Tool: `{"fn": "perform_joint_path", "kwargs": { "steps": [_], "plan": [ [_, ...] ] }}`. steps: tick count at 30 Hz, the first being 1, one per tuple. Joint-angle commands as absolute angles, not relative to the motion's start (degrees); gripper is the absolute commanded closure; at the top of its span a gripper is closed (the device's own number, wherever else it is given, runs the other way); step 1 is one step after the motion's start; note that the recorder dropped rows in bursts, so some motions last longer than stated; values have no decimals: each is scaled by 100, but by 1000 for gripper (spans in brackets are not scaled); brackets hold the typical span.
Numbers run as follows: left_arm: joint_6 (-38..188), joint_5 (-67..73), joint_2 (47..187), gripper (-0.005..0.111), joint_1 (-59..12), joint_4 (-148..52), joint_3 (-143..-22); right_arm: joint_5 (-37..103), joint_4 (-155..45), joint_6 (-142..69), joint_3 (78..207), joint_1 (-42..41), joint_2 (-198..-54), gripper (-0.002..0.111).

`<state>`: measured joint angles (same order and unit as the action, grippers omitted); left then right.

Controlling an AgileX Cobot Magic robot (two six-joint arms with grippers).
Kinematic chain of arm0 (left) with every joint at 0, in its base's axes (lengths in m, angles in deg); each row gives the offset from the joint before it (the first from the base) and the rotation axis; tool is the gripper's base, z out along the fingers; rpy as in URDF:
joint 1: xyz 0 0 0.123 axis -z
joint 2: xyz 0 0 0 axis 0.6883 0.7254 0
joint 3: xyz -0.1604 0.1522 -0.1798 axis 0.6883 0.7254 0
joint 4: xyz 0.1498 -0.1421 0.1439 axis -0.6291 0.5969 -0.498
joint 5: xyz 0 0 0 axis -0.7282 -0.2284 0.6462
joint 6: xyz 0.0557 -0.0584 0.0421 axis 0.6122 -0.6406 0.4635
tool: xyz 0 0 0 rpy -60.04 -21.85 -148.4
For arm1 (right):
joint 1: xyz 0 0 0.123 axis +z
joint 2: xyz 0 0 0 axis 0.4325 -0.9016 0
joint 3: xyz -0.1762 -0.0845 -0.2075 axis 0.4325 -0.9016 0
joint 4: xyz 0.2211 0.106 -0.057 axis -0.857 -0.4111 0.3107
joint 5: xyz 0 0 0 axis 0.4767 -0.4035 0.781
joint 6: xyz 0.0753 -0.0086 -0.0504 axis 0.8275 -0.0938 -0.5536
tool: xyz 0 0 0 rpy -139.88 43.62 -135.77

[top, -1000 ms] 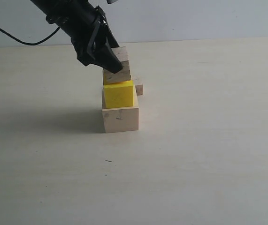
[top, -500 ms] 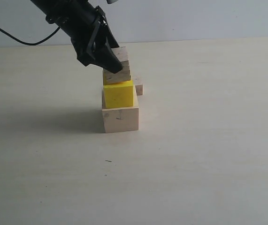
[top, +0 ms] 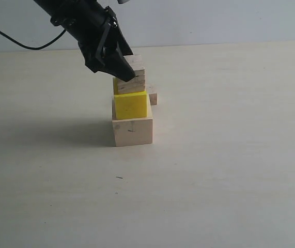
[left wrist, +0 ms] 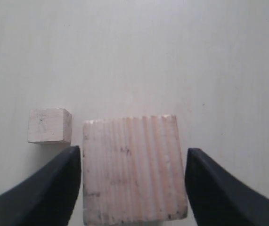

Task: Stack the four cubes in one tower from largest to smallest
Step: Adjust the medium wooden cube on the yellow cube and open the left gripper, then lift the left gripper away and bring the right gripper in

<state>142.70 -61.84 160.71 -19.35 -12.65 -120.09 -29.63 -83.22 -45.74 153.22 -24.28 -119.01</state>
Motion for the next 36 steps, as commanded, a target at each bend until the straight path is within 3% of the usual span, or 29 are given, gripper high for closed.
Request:
{"fn": "perform_joint_path", "kwargs": {
  "steps": [1,17,24,26,29,31,36],
  "plan": [
    [14249,-6171,16016,44,-1918,-1226,-11997,-2943,-8354,-4608,15284,-2427,-11876,108],
    [14249,-6281,15780,45,-1954,-1445,-11997,-2953,-8354,-4608,15284,-2427,-11876,108],
    [13648,-5982,14883,45,-1954,-2648,-11997,-2912,-8354,-4707,15284,-2427,-11876,108],
    [13237,-5885,14675,51,-1954,-2810,-11997,-2684,-8354,-4876,15284,-2427,-11927,108],
    [12580,-5741,14381,93,-1954,-2810,-11997,-1923,-8174,-5091,15284,-2427,-12308,108],
    [12126,-5670,14270,107,-1954,-2820,-11997,-1708,-8068,-5091,15284,-2427,-12602,108],
    [11223,-5740,14072,101,-1954,-2830,-11997,-1505,-8259,-5125,15284,-2427,-13471,108]
  ]
}}
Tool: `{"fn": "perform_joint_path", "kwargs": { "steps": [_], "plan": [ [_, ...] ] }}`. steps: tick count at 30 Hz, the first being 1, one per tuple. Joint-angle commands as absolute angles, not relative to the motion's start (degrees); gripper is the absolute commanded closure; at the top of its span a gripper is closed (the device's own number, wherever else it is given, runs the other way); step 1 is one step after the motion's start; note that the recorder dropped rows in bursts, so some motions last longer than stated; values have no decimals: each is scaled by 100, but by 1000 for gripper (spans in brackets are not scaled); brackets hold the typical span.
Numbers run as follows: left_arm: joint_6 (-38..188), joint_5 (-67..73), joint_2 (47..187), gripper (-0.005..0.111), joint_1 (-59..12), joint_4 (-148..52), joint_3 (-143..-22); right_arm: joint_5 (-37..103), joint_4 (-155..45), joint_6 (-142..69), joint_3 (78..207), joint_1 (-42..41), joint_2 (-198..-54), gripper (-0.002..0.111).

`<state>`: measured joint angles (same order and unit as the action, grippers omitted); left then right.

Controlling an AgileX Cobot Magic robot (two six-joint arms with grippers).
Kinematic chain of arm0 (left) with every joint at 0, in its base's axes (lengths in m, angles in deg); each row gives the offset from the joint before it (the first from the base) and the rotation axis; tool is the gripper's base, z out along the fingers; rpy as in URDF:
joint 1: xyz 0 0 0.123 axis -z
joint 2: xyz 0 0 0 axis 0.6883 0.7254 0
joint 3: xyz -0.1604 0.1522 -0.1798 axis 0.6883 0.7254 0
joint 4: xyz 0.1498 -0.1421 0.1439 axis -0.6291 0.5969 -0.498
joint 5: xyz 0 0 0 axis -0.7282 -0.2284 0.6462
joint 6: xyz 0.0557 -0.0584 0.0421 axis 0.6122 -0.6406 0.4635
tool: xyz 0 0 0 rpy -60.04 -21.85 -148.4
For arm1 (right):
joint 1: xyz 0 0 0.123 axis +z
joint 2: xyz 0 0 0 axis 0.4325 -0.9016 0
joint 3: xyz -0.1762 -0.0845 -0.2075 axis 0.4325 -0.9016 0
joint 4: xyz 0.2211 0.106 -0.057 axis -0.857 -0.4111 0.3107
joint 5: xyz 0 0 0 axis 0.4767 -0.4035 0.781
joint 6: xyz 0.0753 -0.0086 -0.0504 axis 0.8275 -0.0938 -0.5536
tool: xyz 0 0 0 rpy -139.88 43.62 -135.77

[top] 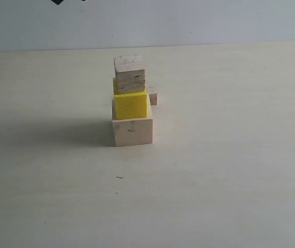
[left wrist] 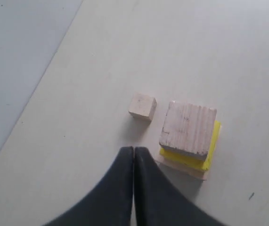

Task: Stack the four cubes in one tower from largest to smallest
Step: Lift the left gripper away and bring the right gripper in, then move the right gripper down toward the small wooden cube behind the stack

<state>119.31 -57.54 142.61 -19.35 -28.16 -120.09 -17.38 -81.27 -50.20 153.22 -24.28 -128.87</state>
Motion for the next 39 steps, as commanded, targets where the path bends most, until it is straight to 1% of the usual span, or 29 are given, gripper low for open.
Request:
{"fn": "perform_joint_path", "kwargs": {
  "steps": [1,3,8,11,13,16,21,25,28,31,34,39],
  "plan": [
    [11082,-5821,14028,100,-1954,-2856,-11997,-1454,-8434,-5255,15284,-2427,-13682,108],
    [10862,-5936,13938,99,-1954,-2897,-11997,-1351,-8865,-5839,15284,-2427,-14100,108],
    [10345,-6217,13661,99,-1954,-2941,-11997,-1098,-10259,-8238,15400,-2427,-15073,108],
    [9997,-6454,13519,99,-1954,-2941,-11997,-1216,-10528,-8823,15697,-2427,-15605,108],
    [9654,-6637,13441,99,-1954,-2941,-11997,-1307,-10539,-8810,15956,-2427,-15952,108],
    [9160,-6663,13356,99,-1954,-2941,-11912,-1644,-10627,-8810,16368,-2427,-16410,101],
    [9094,-6663,13206,99,-1954,-2958,-11473,-2082,-10770,-8354,17021,-2298,-16976,83],
    [9094,-6663,13160,99,-1954,-2958,-11194,-2082,-10542,-8295,17396,-1888,-17267,69],
    [9084,-6663,13160,99,-1954,-2958,-11116,-1953,-9893,-8049,17762,-1555,-17482,60],
    [9027,-6663,13149,99,-1954,-2958,-11081,-1730,-9276,-6916,18147,-1358,-17667,56],
    [9027,-6663,13126,99,-1954,-2958,-11061,-1799,-9084,-5553,18507,-1294,-17876,52],
    [8970,-6663,13112,99,-1954,-2958,-11061,-1996,-8964,-5296,18832,-1294,-18198,48]
  ]
}}
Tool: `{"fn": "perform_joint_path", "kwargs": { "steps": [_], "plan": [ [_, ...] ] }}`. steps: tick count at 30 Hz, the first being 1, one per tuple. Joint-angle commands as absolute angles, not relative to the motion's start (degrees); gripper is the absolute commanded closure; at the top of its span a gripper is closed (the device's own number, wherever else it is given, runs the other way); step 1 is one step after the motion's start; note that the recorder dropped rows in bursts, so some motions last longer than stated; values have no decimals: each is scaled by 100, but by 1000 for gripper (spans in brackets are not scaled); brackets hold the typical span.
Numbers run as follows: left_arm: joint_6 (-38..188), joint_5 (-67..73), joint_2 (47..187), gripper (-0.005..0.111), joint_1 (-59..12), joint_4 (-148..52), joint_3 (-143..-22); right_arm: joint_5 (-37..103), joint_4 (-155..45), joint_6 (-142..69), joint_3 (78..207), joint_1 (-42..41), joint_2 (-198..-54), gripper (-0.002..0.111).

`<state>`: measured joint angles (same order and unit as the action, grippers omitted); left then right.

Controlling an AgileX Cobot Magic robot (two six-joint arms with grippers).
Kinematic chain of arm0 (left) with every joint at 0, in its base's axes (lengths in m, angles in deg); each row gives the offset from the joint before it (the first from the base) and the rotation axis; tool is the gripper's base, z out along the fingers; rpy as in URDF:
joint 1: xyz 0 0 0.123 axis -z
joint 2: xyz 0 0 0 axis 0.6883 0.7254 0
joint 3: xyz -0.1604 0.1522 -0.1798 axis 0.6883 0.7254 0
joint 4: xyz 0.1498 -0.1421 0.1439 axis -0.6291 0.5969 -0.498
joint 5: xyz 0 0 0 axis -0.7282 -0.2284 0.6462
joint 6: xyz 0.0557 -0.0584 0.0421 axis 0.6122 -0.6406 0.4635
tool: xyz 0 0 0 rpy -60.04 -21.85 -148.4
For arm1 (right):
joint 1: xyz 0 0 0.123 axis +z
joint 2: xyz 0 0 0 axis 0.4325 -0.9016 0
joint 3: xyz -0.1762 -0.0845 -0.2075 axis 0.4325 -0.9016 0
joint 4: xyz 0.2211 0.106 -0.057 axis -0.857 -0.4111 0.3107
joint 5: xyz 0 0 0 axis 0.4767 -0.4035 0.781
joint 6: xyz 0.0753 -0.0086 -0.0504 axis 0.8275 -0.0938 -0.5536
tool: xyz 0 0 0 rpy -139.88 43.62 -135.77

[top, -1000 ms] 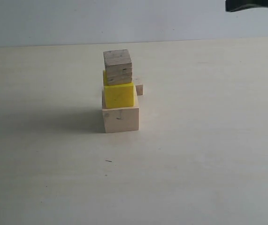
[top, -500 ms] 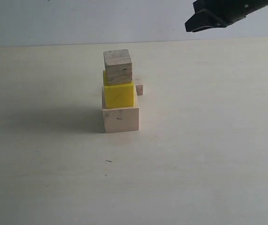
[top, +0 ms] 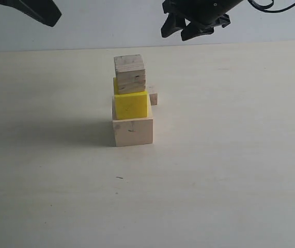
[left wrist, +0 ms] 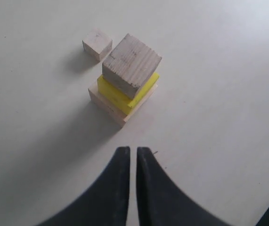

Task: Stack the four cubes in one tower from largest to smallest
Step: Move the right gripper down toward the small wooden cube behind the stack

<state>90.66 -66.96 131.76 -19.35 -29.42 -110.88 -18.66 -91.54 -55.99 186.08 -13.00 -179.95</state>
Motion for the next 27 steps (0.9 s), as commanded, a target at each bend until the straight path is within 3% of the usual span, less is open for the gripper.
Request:
{"fn": "perform_joint_path", "kwargs": {
  "steps": [1,12,27],
  "plan": [
    [8970,-6663,13112,99,-1954,-2958,-11061,-2028,-8959,-5296,18852,-1294,-18256,47],
    [8960,-6663,13112,99,-1954,-2948,-11061,-2364,-9134,-5354,18890,-1134,-18857,46],
    [8960,-6663,13112,99,-1954,-2937,-10969,-1787,-8638,-5052,18890,-699,-19046,46]
  ]
}}
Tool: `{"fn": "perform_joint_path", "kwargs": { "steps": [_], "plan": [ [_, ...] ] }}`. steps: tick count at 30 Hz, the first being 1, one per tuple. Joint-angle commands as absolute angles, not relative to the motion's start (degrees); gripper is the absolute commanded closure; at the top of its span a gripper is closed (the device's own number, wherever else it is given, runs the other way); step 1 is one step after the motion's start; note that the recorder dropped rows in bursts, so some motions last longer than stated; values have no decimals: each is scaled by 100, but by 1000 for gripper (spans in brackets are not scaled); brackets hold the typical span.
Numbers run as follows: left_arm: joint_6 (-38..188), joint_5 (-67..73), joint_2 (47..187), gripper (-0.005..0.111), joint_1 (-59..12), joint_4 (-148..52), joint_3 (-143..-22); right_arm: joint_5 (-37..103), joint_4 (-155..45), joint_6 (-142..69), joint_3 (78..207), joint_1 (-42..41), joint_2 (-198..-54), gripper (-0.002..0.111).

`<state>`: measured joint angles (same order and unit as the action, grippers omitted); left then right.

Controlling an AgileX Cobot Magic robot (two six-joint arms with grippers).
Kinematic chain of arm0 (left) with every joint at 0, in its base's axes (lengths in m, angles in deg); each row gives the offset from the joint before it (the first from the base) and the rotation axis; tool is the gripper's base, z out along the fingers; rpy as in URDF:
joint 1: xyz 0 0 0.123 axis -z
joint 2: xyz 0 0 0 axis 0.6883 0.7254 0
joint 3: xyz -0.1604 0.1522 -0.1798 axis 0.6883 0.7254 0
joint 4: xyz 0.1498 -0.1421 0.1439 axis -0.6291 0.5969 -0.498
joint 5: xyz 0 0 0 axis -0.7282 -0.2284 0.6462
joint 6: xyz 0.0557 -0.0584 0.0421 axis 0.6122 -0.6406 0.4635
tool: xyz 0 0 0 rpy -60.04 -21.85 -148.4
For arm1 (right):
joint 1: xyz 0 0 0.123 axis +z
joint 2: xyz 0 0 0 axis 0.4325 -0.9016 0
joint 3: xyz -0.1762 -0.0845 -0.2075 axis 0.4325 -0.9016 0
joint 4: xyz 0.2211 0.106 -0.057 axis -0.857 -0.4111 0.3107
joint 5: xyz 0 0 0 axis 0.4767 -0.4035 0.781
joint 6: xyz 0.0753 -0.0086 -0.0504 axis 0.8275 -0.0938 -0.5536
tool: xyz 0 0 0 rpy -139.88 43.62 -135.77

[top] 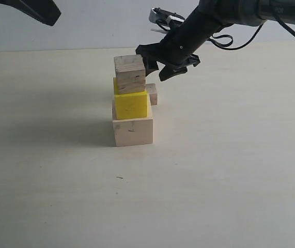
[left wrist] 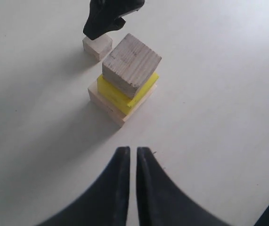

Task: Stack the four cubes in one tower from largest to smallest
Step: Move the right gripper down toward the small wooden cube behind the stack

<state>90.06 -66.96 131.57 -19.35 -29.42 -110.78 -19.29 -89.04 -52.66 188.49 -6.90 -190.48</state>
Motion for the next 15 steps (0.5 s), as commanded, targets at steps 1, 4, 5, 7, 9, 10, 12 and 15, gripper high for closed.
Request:
{"fn": "perform_joint_path", "kwargs": {
  "steps": [1,4,5,7,9,10,12,15],
  "plan": [
    [8960,-6663,13112,99,-1954,-2937,-10938,-1776,-8615,-5011,18890,-699,-19046,46],
    [8988,-6663,13112,99,-1954,-2923,-10799,-1697,-8657,-4999,18890,-699,-19046,46],
    [8988,-6663,13112,99,-1954,-2922,-10743,-1698,-8705,-4999,18890,-699,-19046,46],
    [8988,-6663,13112,99,-1954,-2913,-10636,-1698,-8758,-4999,18890,-699,-19046,46],
    [9005,-6663,13112,99,-1954,-2898,-10546,-1698,-8816,-4999,18890,-699,-19046,46],
    [9005,-6663,13112,99,-1954,-2898,-10489,-1710,-8872,-4999,18890,-699,-19046,46],
    [9005,-6663,13112,99,-1954,-2898,-10472,-1731,-8936,-4999,18890,-699,-19046,46],
    [9005,-6663,13108,99,-1954,-2898,-10472,-1744,-8936,-4999,18890,-699,-19061,46]
  ]
}}
